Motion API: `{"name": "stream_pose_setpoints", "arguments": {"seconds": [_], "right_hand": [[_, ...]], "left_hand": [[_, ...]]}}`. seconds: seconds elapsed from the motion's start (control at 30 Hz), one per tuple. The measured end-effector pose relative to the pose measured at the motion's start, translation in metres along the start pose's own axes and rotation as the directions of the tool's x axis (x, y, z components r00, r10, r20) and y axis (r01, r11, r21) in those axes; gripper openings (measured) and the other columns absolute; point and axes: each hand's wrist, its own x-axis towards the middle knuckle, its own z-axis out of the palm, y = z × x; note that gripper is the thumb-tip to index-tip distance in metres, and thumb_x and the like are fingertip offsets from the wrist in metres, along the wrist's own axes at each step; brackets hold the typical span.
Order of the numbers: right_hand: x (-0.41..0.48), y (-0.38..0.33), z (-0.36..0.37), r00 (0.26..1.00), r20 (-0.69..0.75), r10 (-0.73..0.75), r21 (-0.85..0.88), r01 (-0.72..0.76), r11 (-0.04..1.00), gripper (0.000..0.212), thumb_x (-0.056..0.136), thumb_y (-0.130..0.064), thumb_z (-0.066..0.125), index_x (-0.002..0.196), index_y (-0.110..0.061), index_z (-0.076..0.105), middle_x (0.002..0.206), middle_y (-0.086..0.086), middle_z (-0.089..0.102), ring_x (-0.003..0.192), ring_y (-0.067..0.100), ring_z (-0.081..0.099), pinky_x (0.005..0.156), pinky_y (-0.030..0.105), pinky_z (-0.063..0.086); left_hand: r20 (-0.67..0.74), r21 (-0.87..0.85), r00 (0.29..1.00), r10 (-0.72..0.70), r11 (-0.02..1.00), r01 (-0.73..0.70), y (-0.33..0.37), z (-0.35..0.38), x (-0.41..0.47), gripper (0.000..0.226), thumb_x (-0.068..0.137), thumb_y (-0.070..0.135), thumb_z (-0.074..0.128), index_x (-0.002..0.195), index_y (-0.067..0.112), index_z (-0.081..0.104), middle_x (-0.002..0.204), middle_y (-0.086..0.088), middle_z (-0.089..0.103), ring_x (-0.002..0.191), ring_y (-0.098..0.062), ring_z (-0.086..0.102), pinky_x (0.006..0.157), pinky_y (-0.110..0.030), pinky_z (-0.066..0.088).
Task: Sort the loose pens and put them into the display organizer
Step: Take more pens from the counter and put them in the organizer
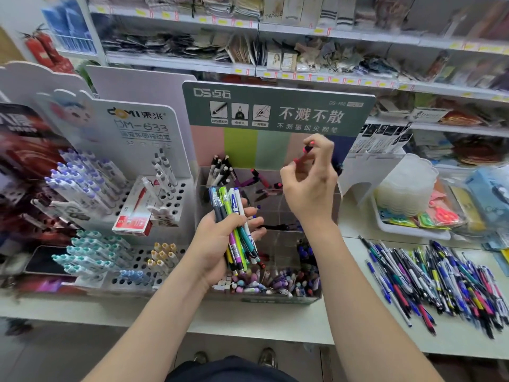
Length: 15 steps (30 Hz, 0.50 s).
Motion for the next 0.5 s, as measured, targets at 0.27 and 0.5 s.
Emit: {"name": "stream_pose_setpoints", "arguments": {"seconds": [0.27, 0.5], "right_hand": [[-0.023, 0.024, 0.025, 0.996, 0.049, 0.069, -0.444, -0.04, 0.895, 0.025, 0.095, -0.032, 0.059, 0.101, -0.013, 0.074, 0.101, 0.012, 0.068, 0.103, 0.04, 0.054, 0.084, 0.049, 0.045], [-0.046, -0.014, 0.005, 0.99, 0.122, -0.071, -0.241, 0.099, 0.965, 0.017, 0.098, -0.033, 0.068, 0.096, -0.019, 0.076, 0.092, -0.002, 0.062, 0.09, 0.023, 0.053, 0.08, 0.038, 0.044]], "left_hand": [[0.074, 0.168, 0.997, 0.023, 0.985, -0.035, 0.007, -0.002, -0.001, 0.037, 0.107, -0.003, 0.046, 0.142, 0.005, 0.055, 0.123, -0.01, 0.077, 0.109, -0.027, 0.077, 0.08, -0.036, 0.064], [0.086, 0.294, 0.994, 0.067, 0.951, -0.09, 0.005, -0.002, 0.003, 0.028, 0.107, 0.002, 0.053, 0.134, 0.0, 0.06, 0.111, -0.016, 0.079, 0.091, -0.026, 0.076, 0.076, -0.037, 0.064]]}}
